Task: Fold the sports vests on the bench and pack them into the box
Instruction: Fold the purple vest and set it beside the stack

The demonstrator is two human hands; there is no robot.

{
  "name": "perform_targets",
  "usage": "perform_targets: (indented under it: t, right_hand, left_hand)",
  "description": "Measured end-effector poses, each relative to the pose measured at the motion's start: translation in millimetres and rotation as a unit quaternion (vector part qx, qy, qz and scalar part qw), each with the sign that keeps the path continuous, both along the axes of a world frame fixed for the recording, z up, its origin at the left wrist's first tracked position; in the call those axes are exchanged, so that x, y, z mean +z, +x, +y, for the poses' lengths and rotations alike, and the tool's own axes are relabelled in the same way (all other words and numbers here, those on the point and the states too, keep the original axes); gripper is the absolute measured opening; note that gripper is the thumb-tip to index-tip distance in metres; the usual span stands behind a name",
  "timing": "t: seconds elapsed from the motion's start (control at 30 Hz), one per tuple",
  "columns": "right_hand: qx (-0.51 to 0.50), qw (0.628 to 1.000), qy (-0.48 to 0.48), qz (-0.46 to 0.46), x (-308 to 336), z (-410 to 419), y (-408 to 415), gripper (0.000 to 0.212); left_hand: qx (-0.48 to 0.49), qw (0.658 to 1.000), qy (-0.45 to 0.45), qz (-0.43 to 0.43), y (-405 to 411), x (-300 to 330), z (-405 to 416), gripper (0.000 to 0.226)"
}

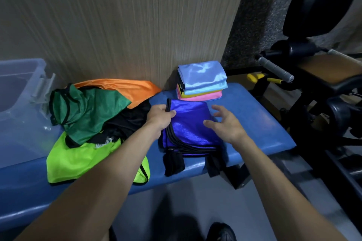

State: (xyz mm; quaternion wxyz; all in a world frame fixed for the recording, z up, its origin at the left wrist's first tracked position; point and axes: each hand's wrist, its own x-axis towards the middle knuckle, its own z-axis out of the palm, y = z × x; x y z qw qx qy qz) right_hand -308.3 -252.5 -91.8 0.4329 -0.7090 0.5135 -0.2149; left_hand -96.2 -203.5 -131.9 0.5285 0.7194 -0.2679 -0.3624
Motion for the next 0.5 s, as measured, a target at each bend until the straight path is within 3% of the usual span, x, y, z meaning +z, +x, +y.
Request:
perform_targets:
  t: [0.03,0.1,0.17,0.23,0.33,0.43,0.5]
  right_hand:
    - [0.013,1.000,-0.015,0.023,2.1,2.3,-4.2,0.060]
    - [0.048,0.993,-0.054,0.094,4.7,7.8,-16.7,0.046]
    - [0.068,0.983,-0.068,0.154,8.4,15.3,-32.4,0.034]
    - [0.078,0.978,-0.062,0.185,10.6,26.3,-47.9,0.036]
    - [0.113,0.967,-0.041,0.225,12.5,47.0,-62.9,0.050]
    - [0.086,0.979,-0.001,0.183,6.2,67.9,-64.3,0.059]
    - [0.033,0.992,0.026,0.118,-2.9,76.7,-64.9,0.059]
  left_hand:
    - [-0.011,1.000,0.000,-0.029,4.8,-0.4,-0.3,0.002]
    - [-0.050,0.987,0.037,-0.149,10.8,5.6,2.6,0.032]
    - [-0.078,0.940,0.052,-0.328,9.0,16.0,11.5,0.063]
    - [-0.120,0.889,-0.017,-0.441,-5.2,30.5,26.1,0.053]
    - [-0.306,0.832,-0.129,-0.444,-35.0,42.7,44.2,0.028]
    - [-0.454,0.745,-0.094,-0.479,-58.9,37.9,57.3,0.043]
    - [-0.482,0.713,-0.049,-0.507,-64.0,27.1,62.7,0.053]
